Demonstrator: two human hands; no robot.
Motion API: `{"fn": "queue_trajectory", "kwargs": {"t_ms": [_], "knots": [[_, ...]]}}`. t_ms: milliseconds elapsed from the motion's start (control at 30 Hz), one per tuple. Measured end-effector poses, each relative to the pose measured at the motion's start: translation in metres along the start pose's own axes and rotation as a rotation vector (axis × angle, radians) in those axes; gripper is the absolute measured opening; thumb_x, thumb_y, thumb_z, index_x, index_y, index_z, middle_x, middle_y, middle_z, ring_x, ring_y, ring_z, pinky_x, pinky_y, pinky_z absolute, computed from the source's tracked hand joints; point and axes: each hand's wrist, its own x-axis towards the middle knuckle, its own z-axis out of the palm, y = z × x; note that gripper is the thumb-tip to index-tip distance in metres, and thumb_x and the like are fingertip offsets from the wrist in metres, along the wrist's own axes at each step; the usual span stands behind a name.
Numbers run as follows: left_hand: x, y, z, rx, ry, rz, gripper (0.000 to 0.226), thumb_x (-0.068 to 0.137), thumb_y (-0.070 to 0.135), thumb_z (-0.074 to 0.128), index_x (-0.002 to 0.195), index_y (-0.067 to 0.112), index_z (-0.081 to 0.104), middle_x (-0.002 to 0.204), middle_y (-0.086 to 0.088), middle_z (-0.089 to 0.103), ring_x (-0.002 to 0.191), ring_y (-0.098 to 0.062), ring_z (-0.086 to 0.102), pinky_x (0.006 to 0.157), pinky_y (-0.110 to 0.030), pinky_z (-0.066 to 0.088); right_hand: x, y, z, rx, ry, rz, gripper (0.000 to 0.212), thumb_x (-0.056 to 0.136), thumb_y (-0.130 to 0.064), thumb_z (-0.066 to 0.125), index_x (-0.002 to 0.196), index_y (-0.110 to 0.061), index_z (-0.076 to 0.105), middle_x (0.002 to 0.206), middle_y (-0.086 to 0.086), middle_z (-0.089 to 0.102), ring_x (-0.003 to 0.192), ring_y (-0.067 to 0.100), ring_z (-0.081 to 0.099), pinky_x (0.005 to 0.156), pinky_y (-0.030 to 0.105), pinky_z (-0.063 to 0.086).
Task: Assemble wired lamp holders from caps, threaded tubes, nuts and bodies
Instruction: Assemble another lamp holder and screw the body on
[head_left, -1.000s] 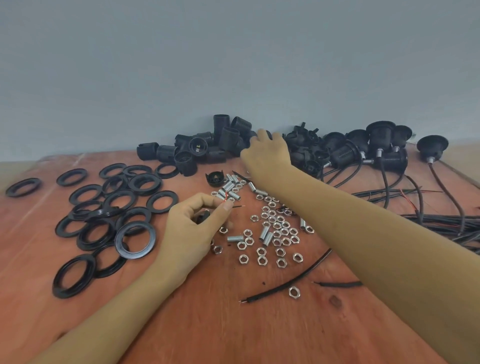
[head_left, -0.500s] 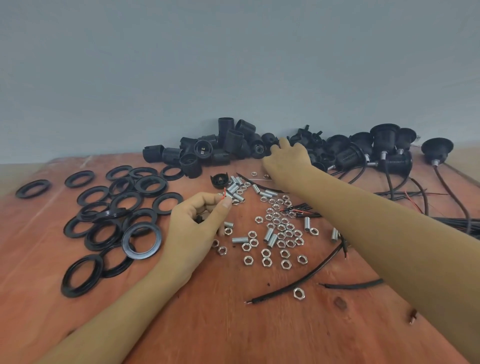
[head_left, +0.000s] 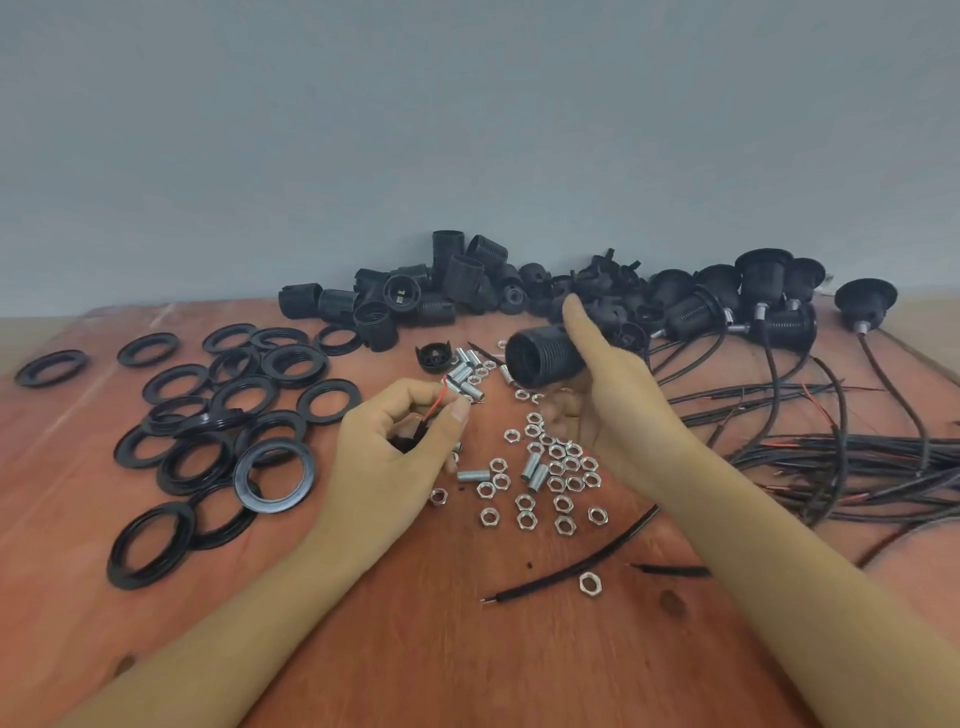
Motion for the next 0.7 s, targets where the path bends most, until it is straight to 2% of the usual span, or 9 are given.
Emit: {"fn": "queue_trajectory", "kwargs": {"t_ms": [133, 233, 333, 433, 533, 633, 700], "knots": [[-0.001, 0.004, 0.001, 0.045, 0.018, 0.107, 0.014, 0.089, 0.015, 0.07, 0.08, 0.025, 0.066, 0.054, 0.011, 0.061, 0.047, -0.003, 0.055, 0.05, -0.013, 0.044, -0.009, 0.006, -0.006, 0.107, -0.092, 0.232, 0.043, 0.095, -0.051, 0.053, 0.108, -0.011, 0.063, 0.074, 0.011, 0.07, 0.046, 0.013, 0.053, 0.04, 0.02, 0.043], [-0.002, 0.006, 0.0, 0.065, 0.028, 0.157, 0.007, 0.085, 0.023, 0.067, 0.079, 0.027, 0.065, 0.052, 0.012, 0.058, 0.048, -0.002, 0.052, 0.054, -0.014, 0.044, -0.013, 0.01, -0.006, 0.094, -0.128, 0.314, 0.044, 0.098, -0.052, 0.044, 0.1, -0.012, 0.062, 0.066, 0.007, 0.065, 0.045, 0.012, 0.048, 0.038, 0.02, 0.039], [-0.002, 0.006, 0.0, 0.075, 0.023, 0.198, 0.009, 0.087, 0.023, 0.066, 0.08, 0.027, 0.065, 0.053, 0.012, 0.058, 0.048, -0.001, 0.05, 0.054, -0.016, 0.043, -0.014, 0.016, -0.005, 0.112, -0.15, 0.347, 0.048, 0.098, -0.057, 0.039, 0.093, -0.015, 0.061, 0.062, 0.005, 0.058, 0.045, 0.011, 0.043, 0.037, 0.02, 0.036], [-0.001, 0.006, 0.0, 0.077, 0.012, 0.211, 0.009, 0.089, 0.022, 0.064, 0.081, 0.026, 0.065, 0.054, 0.012, 0.059, 0.048, -0.002, 0.052, 0.055, -0.015, 0.044, -0.014, 0.018, -0.002, 0.214, -0.158, 0.315, 0.047, 0.087, -0.058, 0.057, 0.093, -0.012, 0.068, 0.069, 0.007, 0.062, 0.047, 0.009, 0.046, 0.039, 0.018, 0.039], [0.0, 0.005, -0.001, 0.059, 0.003, 0.189, 0.007, 0.088, 0.022, 0.064, 0.082, 0.025, 0.065, 0.053, 0.012, 0.06, 0.048, -0.002, 0.053, 0.055, -0.013, 0.044, -0.015, 0.018, -0.001, 0.329, -0.158, 0.27, 0.033, 0.073, -0.041, 0.076, 0.088, -0.011, 0.079, 0.086, 0.011, 0.069, 0.056, 0.009, 0.057, 0.046, 0.016, 0.047], [-0.001, 0.005, -0.001, 0.056, -0.011, 0.163, 0.006, 0.088, 0.023, 0.064, 0.081, 0.024, 0.065, 0.053, 0.011, 0.059, 0.048, -0.002, 0.053, 0.055, -0.011, 0.043, -0.016, 0.017, -0.002, 0.438, -0.119, 0.269, 0.048, 0.075, -0.029, 0.076, 0.114, -0.004, 0.066, 0.086, 0.014, 0.072, 0.068, 0.018, 0.071, 0.053, 0.02, 0.056], [-0.002, 0.004, 0.0, 0.068, -0.017, 0.159, 0.006, 0.088, 0.023, 0.065, 0.081, 0.024, 0.066, 0.054, 0.011, 0.059, 0.049, -0.001, 0.051, 0.055, -0.014, 0.043, -0.018, 0.016, -0.002, 0.484, -0.118, 0.265, 0.045, 0.079, -0.027, 0.073, 0.115, -0.003, 0.062, 0.087, 0.017, 0.072, 0.075, 0.024, 0.073, 0.057, 0.023, 0.058]]}}
